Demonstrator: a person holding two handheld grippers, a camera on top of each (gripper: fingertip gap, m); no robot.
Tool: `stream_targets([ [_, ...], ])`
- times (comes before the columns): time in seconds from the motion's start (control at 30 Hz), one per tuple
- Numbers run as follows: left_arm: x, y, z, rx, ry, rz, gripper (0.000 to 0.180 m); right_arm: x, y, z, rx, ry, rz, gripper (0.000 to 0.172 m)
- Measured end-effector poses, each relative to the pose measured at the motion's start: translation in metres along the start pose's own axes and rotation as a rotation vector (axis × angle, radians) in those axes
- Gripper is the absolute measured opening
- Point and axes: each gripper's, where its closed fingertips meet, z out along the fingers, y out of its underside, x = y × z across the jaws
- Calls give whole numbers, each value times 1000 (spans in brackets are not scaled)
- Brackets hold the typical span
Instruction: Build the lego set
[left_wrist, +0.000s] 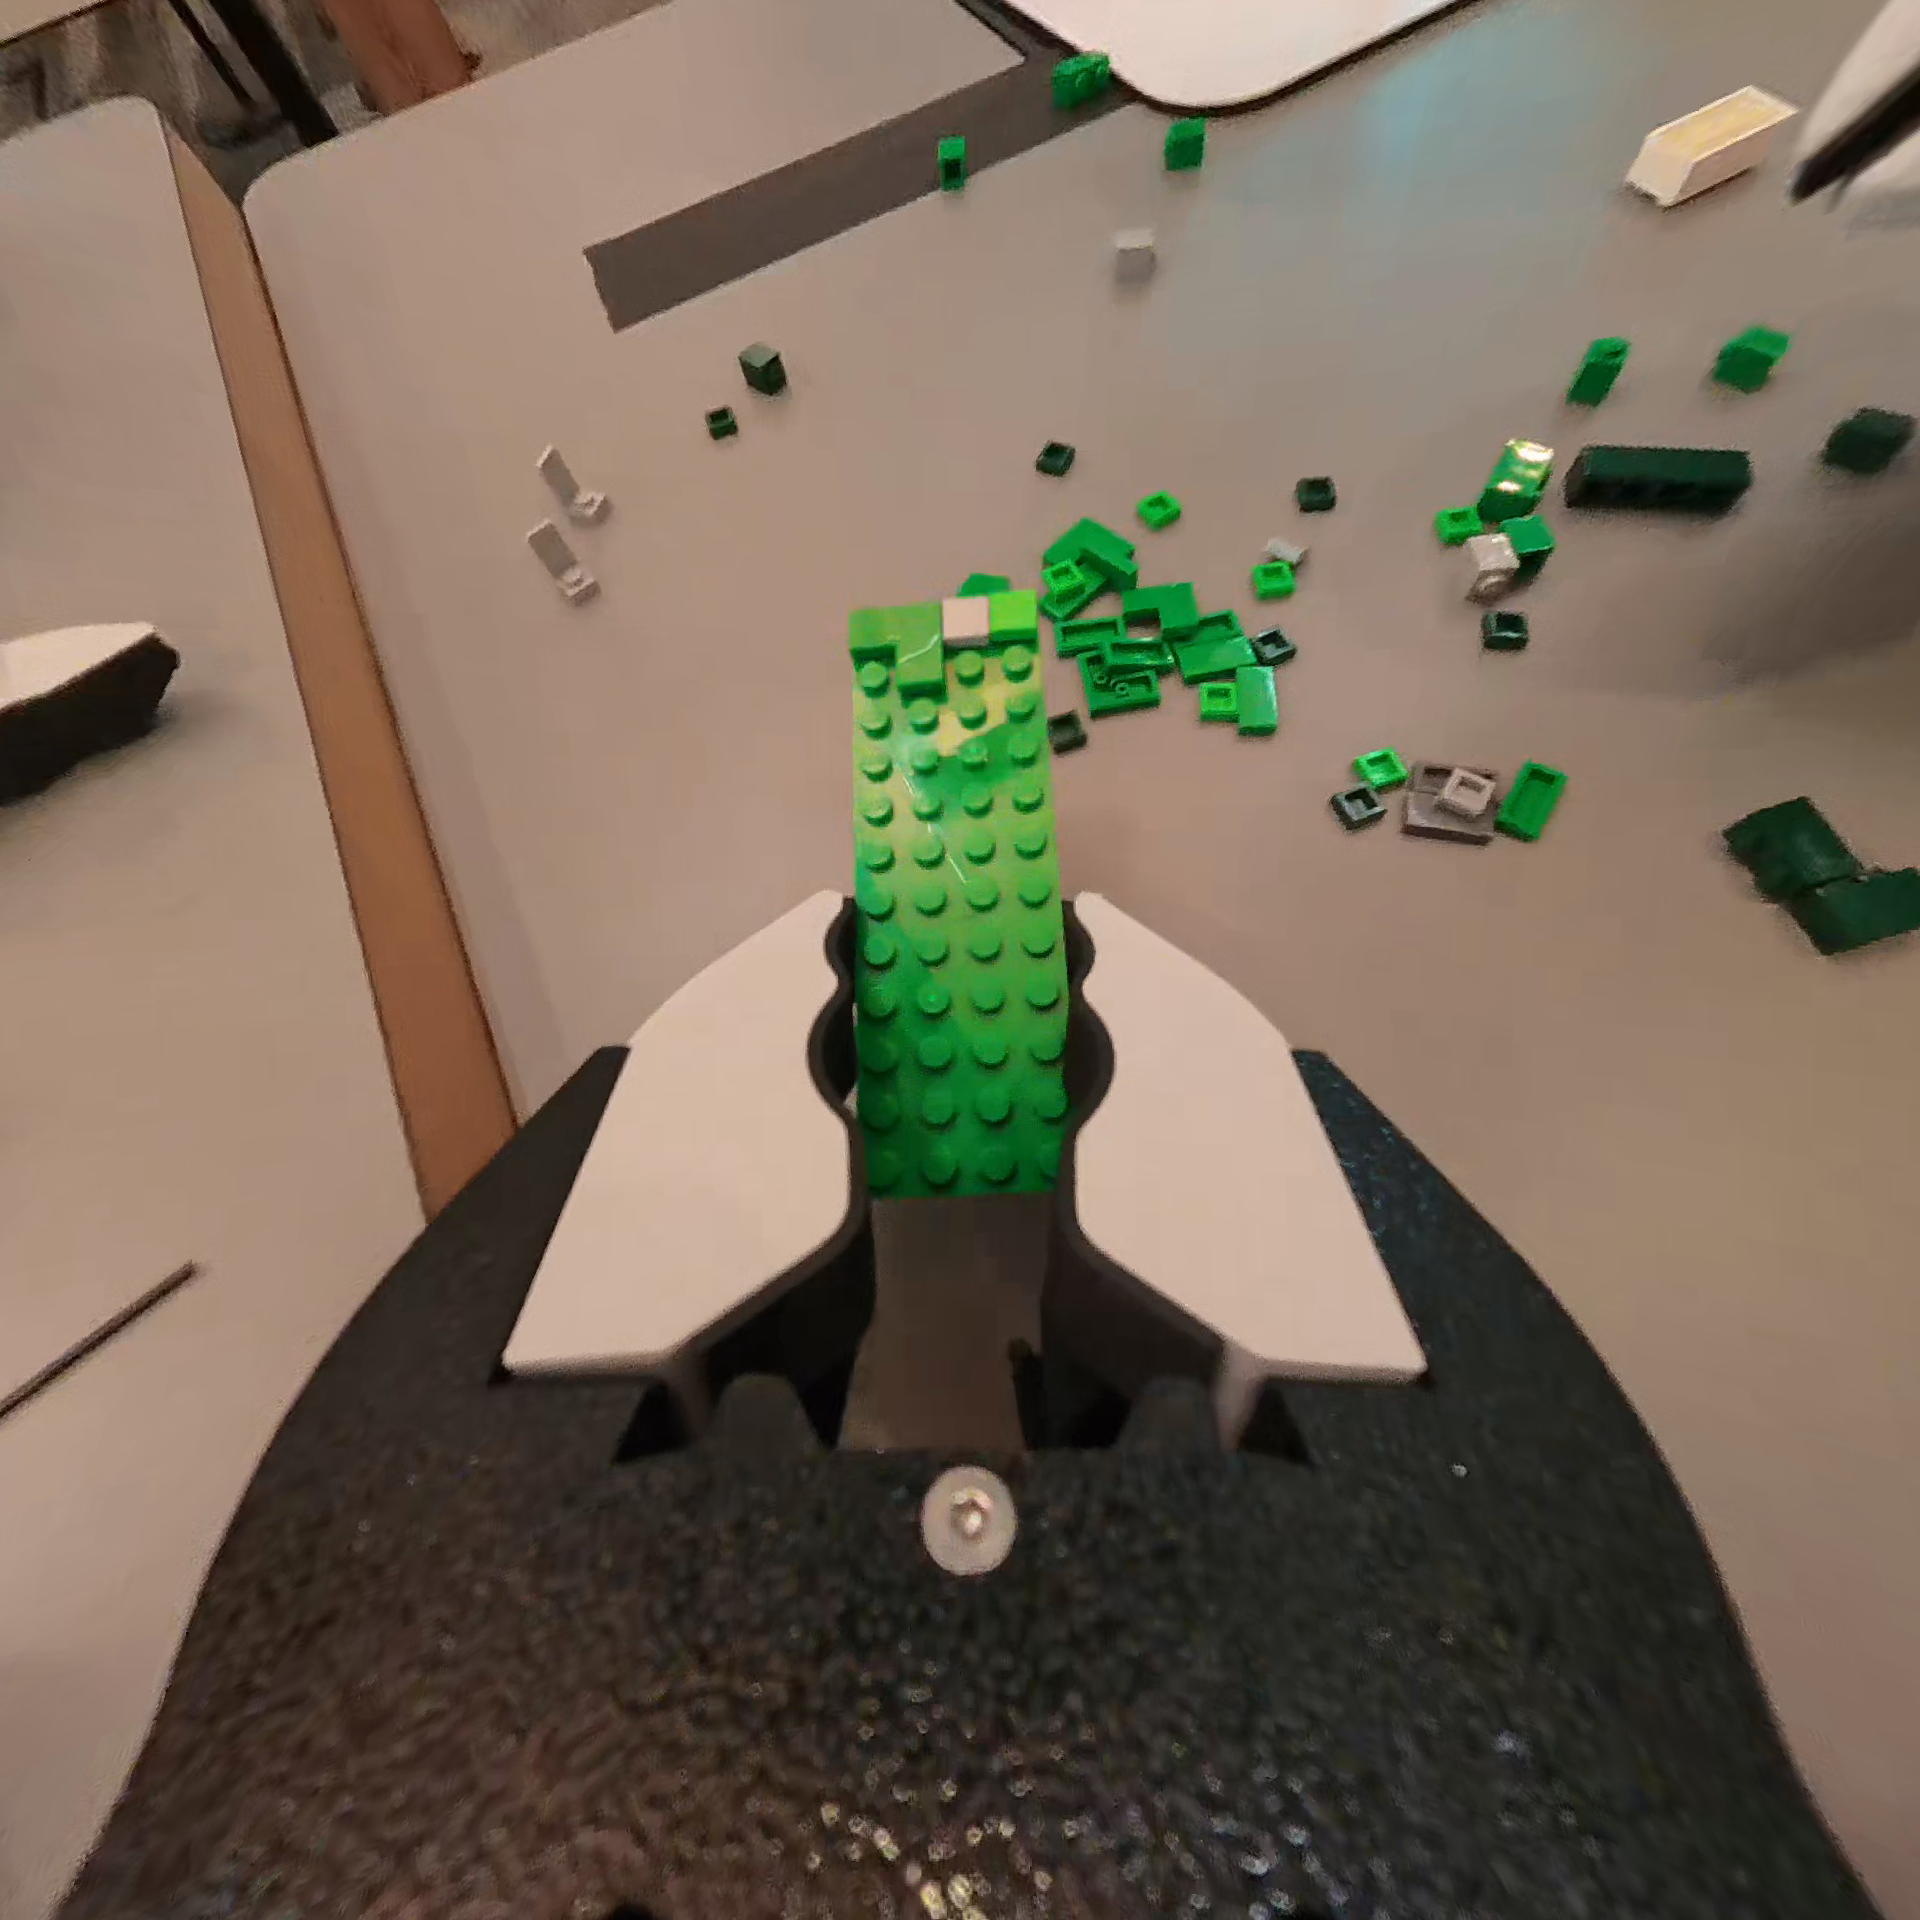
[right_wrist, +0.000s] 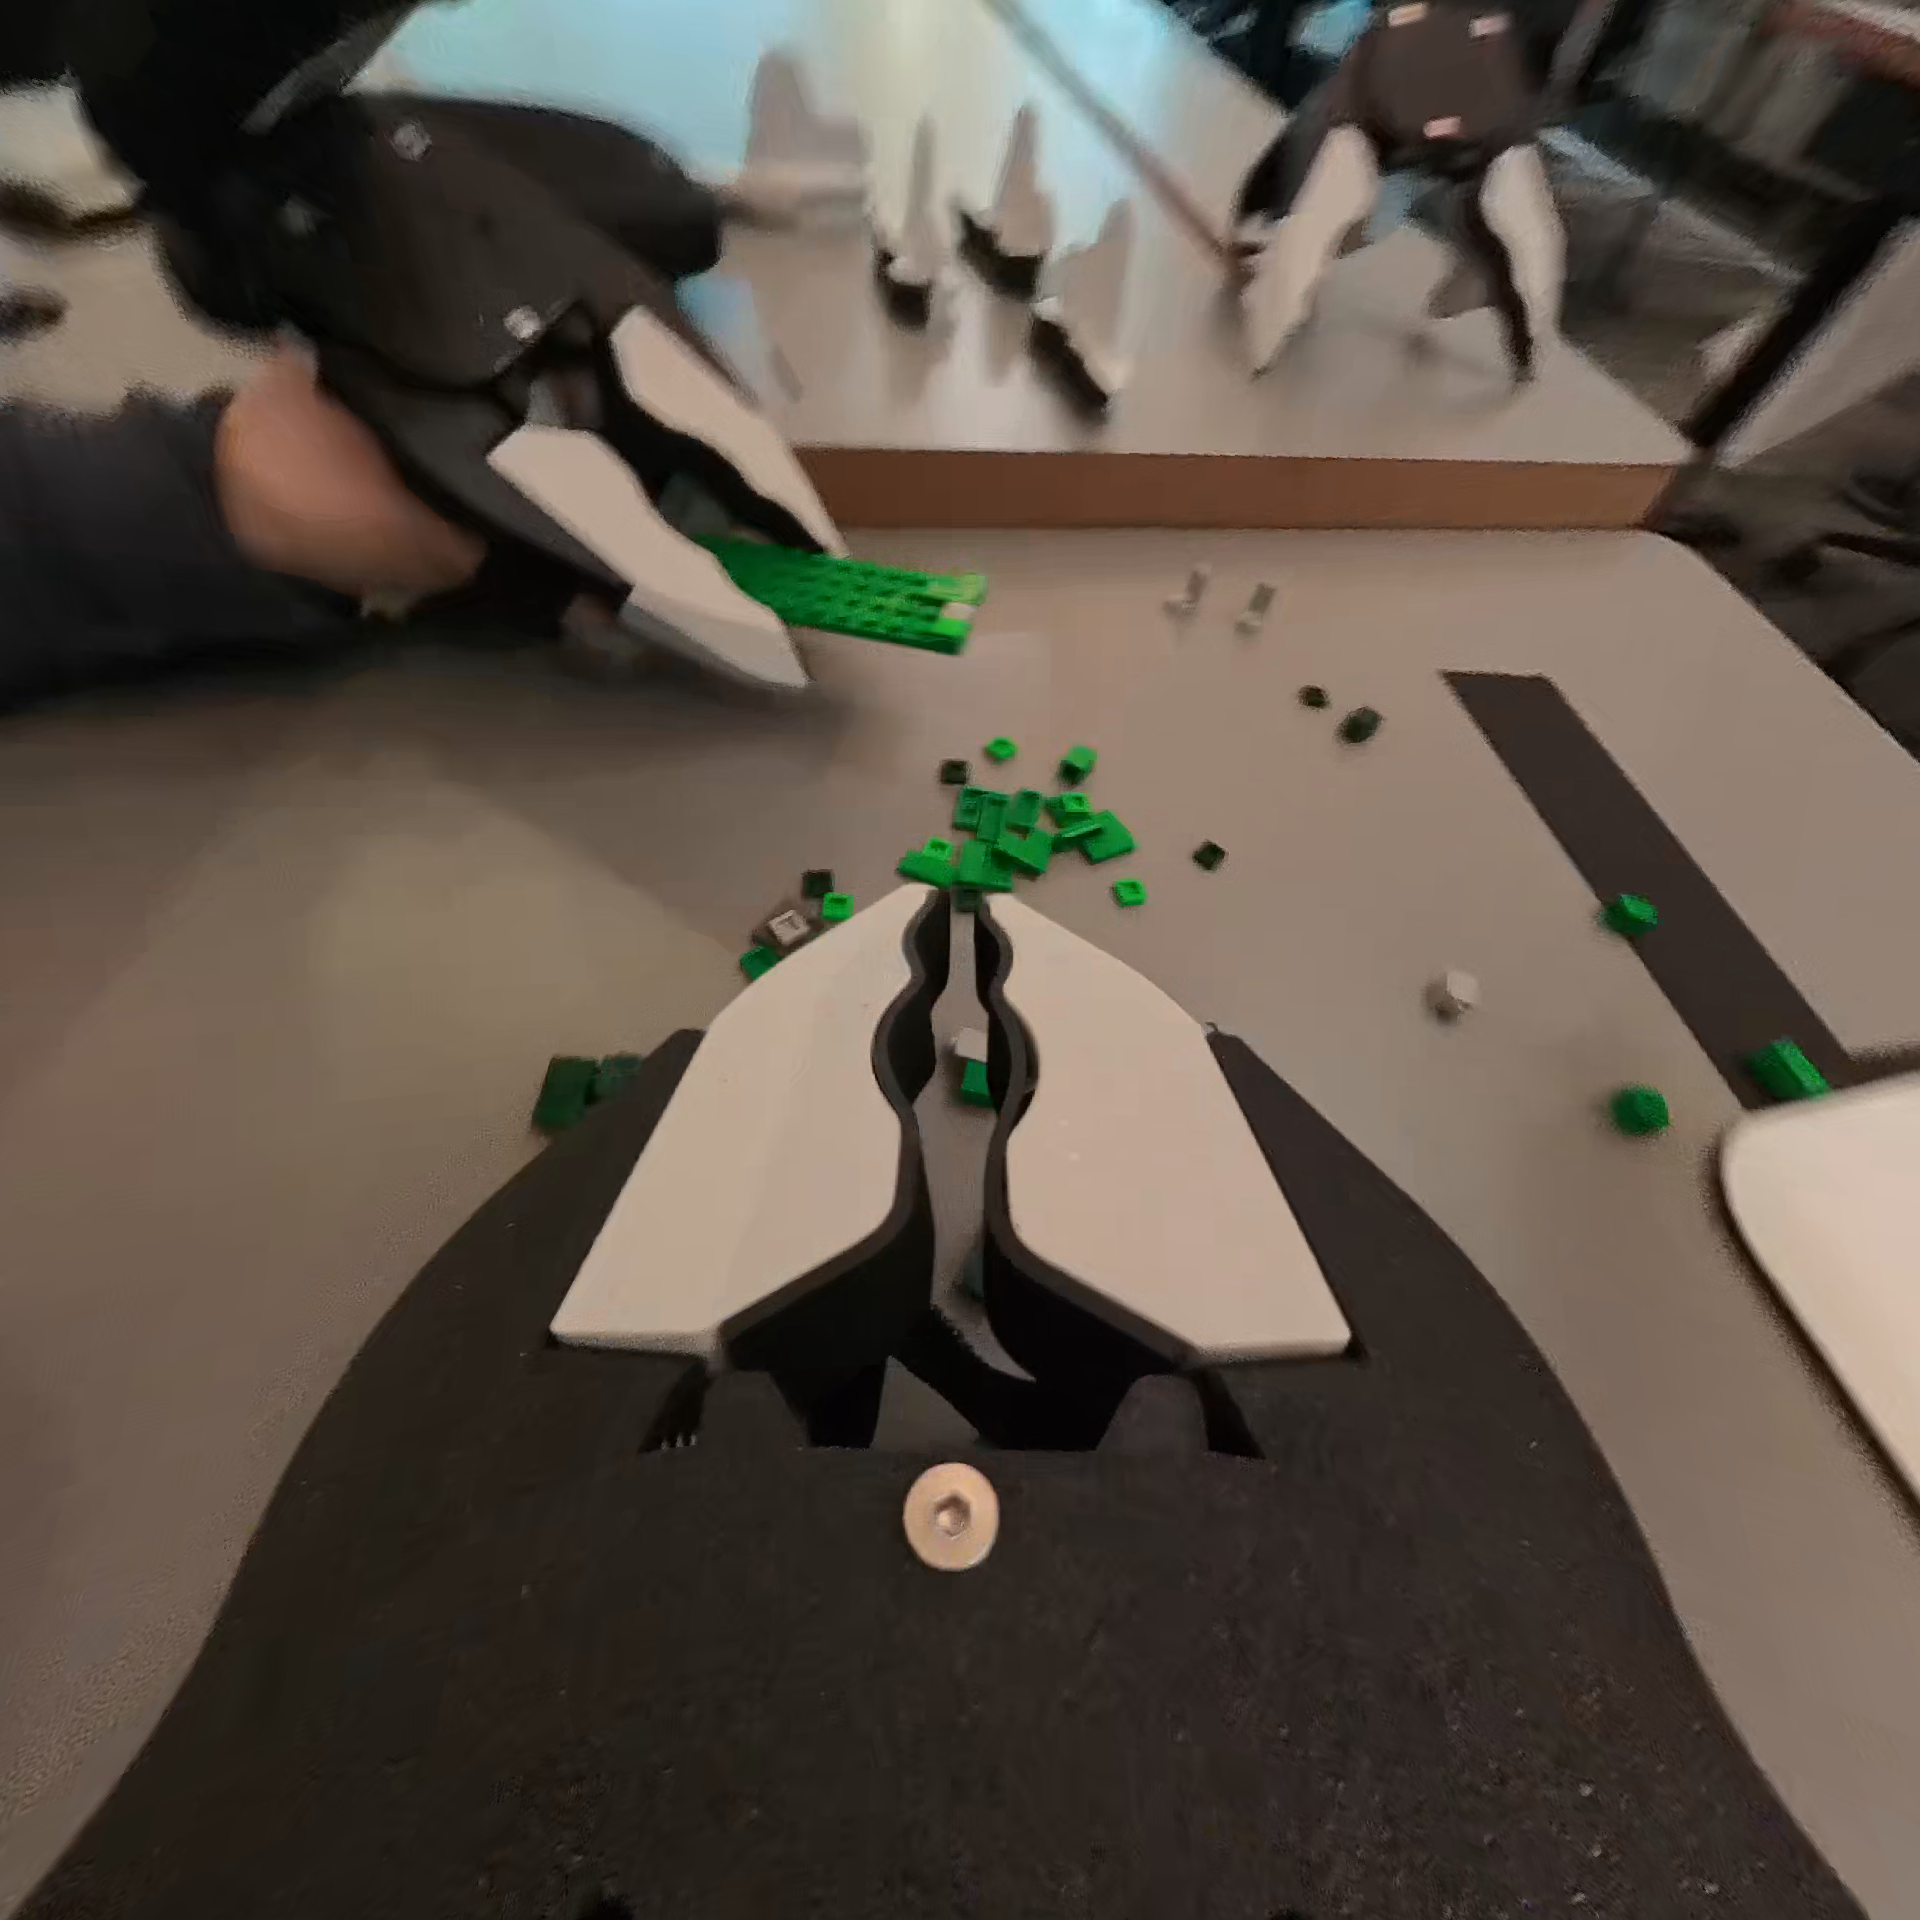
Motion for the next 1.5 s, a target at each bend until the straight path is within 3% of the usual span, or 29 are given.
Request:
stream_targets([
  [0.13, 17, 2, 6, -28, 80, 53, 36, -39, 13, 16, -170, -356, -159, 9],
  [0.2, 22, 8, 11, -65, 94, 75, 36, -45, 27, 24, -277, -418, -245, 14],
  [0.37, 26, 8, 11, -67, 120, 75, 36, -37, 40, 39, -342, -449, -344, 14],
  [0.6, 18, 7, 12, -67, 54, 64, 36, 21, 28, 46, -320, -249, -254, 10],
  [0.67, 20, 6, 13, -67, 61, 66, 36, 7, 22, 49, -275, -352, -236, 3],
  [0.73, 23, 5, 13, -65, 77, 78, 36, -7, 20, 56, -253, -411, -346, 4],
  [1.07, 27, 9, 10, -75, 144, 80, 36, -6, 33, 84, -487, -605, -764, 11],
  [1.2, 26, 10, 9, -86, 144, 74, 36, -7, 38, 85, -552, -672, -776, 9],
  [1.5, 25, 11, 7, -102, 138, 85, 36, -1, 37, 77, -615, -633, -809, 8],
])
